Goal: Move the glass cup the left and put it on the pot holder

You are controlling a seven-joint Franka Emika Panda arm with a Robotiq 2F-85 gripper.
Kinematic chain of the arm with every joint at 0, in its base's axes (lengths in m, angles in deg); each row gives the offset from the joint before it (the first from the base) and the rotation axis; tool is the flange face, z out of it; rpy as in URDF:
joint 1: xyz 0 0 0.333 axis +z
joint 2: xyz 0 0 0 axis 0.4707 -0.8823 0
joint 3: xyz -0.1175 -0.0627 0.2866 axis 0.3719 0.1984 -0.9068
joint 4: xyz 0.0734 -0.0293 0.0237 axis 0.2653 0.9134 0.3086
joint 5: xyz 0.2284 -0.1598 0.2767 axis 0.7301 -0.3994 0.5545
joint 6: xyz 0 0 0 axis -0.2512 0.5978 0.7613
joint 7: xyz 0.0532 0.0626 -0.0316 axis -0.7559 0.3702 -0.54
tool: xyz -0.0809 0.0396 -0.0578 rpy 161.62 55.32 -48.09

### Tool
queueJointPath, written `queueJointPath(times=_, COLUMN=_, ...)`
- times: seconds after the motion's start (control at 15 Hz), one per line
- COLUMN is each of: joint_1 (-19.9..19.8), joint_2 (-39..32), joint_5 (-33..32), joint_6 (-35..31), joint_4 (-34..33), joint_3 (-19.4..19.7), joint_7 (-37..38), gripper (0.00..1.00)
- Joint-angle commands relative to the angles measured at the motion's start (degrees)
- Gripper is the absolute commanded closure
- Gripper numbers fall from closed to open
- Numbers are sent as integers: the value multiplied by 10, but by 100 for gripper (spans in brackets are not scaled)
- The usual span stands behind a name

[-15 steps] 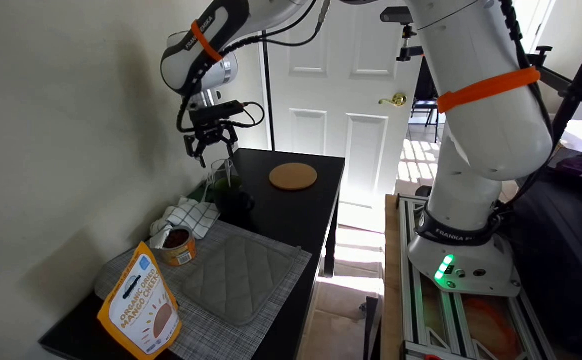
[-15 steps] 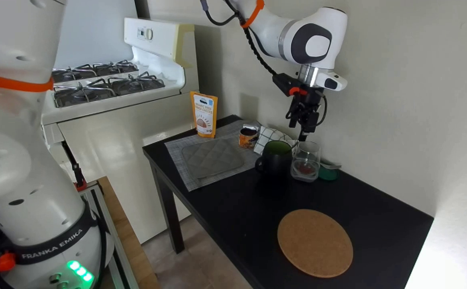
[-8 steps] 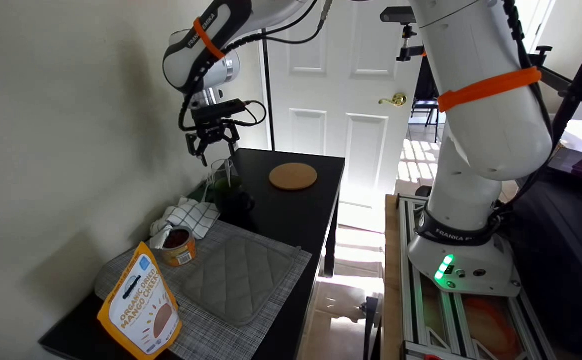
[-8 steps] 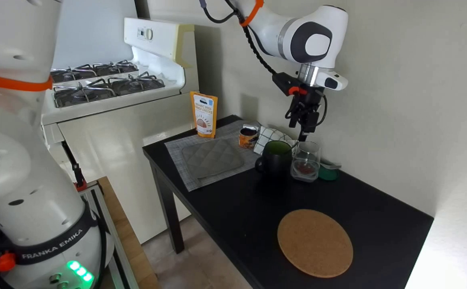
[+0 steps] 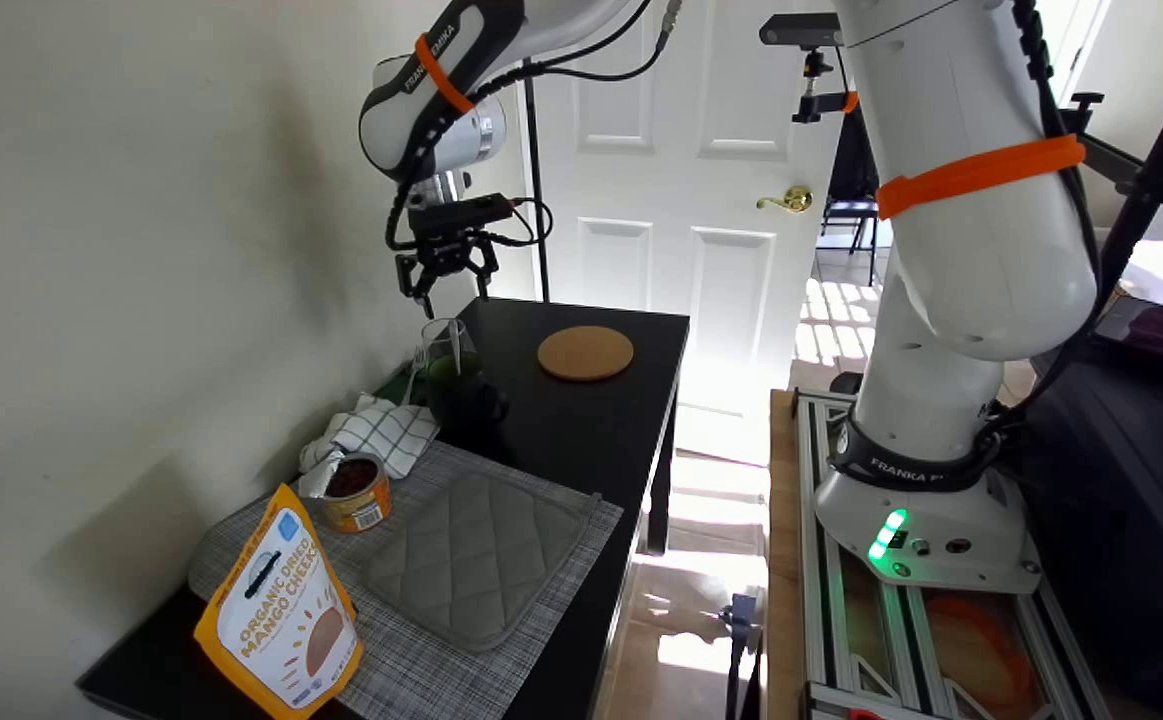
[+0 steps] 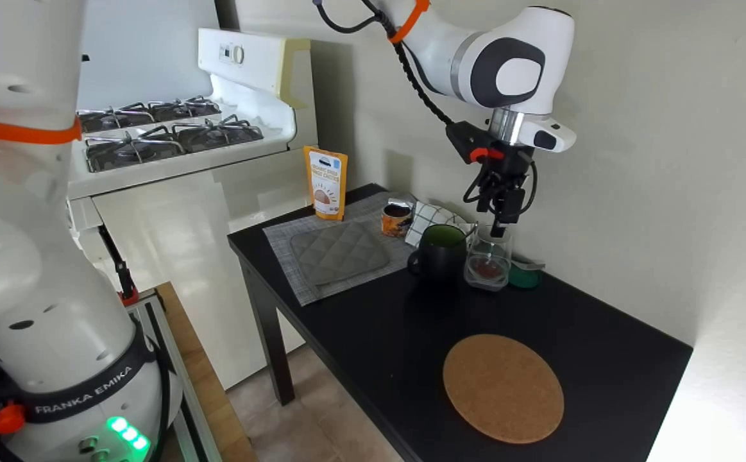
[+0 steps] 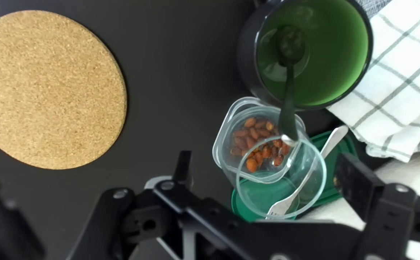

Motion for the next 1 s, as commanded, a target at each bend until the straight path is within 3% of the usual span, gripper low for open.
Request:
queueJointPath(times=0.0, joint_1=-2, joint_2=27, joint_5=-3, joint_6=-73, joint_4=55, joint_3=7, joint_7=24, gripper=0)
queueJointPath(times=0.4, joint_1=-11, joint_2=6, joint_5=6, joint_6=-98, joint_4=69, joint_3=17, joint_7=43, gripper=0)
queueJointPath(times=0.73, joint_1=-18, joint_2=-27, joint_5=6, joint_6=-131, joint_4=52, joint_3=18, joint_7=39, gripper=30)
queueJointPath(times=0.93, joint_1=-17, joint_2=-45, joint_5=4, joint_6=-146, joint_4=35, joint_3=18, joint_7=36, gripper=38)
